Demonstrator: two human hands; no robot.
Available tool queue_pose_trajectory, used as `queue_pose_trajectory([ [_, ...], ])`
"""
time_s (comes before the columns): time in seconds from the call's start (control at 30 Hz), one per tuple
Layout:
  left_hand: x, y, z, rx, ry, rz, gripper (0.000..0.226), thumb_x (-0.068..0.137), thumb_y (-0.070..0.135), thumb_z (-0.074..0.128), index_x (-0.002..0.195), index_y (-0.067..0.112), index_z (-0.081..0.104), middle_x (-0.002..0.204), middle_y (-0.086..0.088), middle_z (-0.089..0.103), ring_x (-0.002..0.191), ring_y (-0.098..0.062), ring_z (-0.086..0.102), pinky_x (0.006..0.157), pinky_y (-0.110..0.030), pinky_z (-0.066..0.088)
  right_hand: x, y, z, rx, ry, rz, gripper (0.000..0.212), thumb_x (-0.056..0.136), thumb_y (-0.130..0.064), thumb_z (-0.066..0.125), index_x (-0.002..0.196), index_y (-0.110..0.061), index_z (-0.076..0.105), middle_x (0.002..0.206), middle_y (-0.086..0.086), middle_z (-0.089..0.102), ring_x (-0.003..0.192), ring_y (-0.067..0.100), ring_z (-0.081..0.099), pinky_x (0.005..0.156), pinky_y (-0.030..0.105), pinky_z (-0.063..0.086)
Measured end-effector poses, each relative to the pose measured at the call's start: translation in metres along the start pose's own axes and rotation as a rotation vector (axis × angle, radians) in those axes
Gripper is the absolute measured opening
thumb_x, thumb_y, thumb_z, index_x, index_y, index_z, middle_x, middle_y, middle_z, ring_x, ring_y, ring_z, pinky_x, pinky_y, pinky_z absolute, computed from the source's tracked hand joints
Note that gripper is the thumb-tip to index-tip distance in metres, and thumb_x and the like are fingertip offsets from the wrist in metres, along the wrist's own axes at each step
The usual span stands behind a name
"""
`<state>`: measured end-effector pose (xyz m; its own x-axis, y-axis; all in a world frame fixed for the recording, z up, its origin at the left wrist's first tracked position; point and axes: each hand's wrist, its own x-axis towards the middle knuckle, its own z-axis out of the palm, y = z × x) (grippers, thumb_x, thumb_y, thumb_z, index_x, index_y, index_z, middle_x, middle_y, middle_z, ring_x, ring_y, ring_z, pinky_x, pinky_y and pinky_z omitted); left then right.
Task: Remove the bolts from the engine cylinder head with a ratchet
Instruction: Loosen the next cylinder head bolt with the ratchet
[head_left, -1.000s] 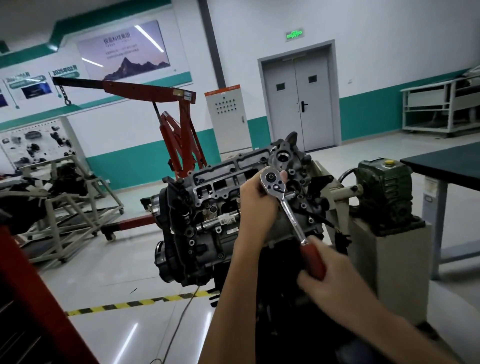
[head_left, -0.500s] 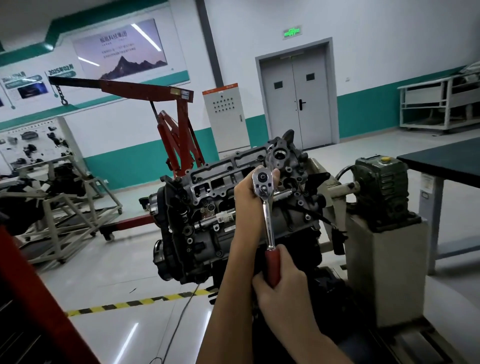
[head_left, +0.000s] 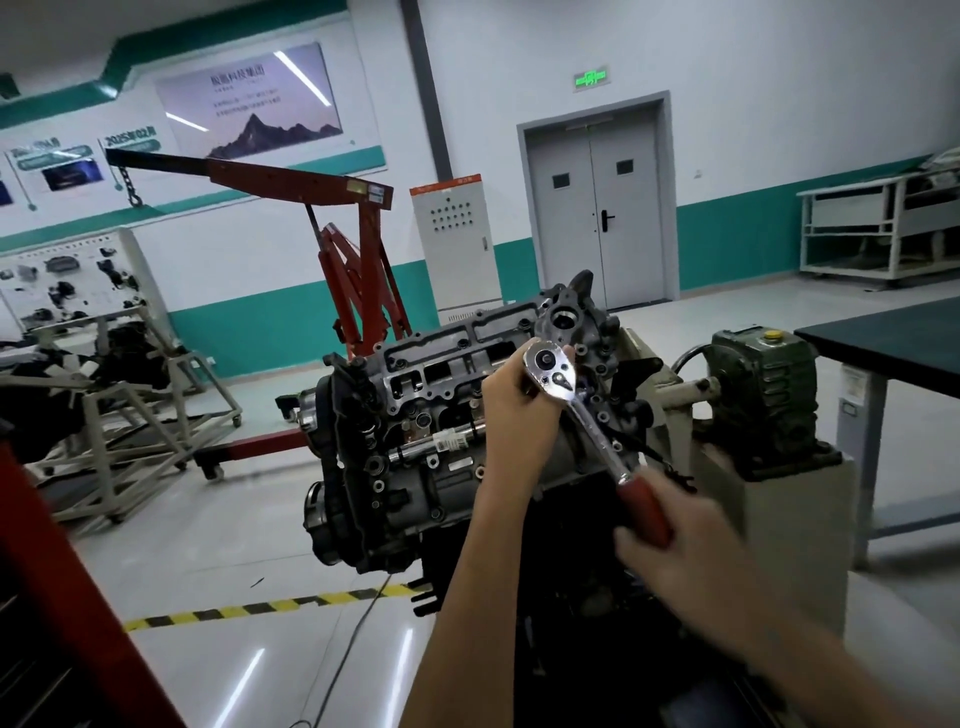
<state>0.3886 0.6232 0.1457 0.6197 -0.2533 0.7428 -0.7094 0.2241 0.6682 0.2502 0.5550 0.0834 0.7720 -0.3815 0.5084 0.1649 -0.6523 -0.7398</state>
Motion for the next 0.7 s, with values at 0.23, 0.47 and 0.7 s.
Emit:
queue_pose_trajectory([
  [0.23,0.002,0.001,-0.001,0.020,-0.028,0.017,0.044,0.092,0.010,0.062,0.059,0.025,0.038,0.056,0.013,0.033,0.059,-0.007,0.029,0.056,-0.025,0.029,-0.013,-0.022,0.057,0.302,0.032,0.073,0.025,0.075,-0.001,0.061,0.078,-0.023,0.049,0.055,0.000,0.050,0.042,0.007,0.046,0.042,0.014,0.039],
  [0.47,0.004,0.003,-0.001,0.013,-0.037,-0.010,0.042,0.090,0.006,0.062,0.058,0.031,0.050,0.052,0.019,0.047,0.052,0.002,0.037,0.052,-0.010,0.032,0.036,0.009,-0.061,-0.242,-0.245,-0.130,0.024,0.074,-0.001,0.066,0.082,-0.020,0.053,0.060,0.009,0.054,0.045,0.018,0.049,0.047,0.034,0.047],
  [0.7,0.003,0.002,-0.001,0.028,-0.020,0.008,0.045,0.091,0.011,0.063,0.056,0.030,0.042,0.052,0.018,0.041,0.054,0.001,0.035,0.055,-0.014,0.032,-0.011,-0.009,0.027,0.161,0.053,0.040,0.028,0.074,-0.005,0.068,0.074,-0.025,0.049,0.051,-0.003,0.048,0.041,0.004,0.044,0.040,0.012,0.035],
])
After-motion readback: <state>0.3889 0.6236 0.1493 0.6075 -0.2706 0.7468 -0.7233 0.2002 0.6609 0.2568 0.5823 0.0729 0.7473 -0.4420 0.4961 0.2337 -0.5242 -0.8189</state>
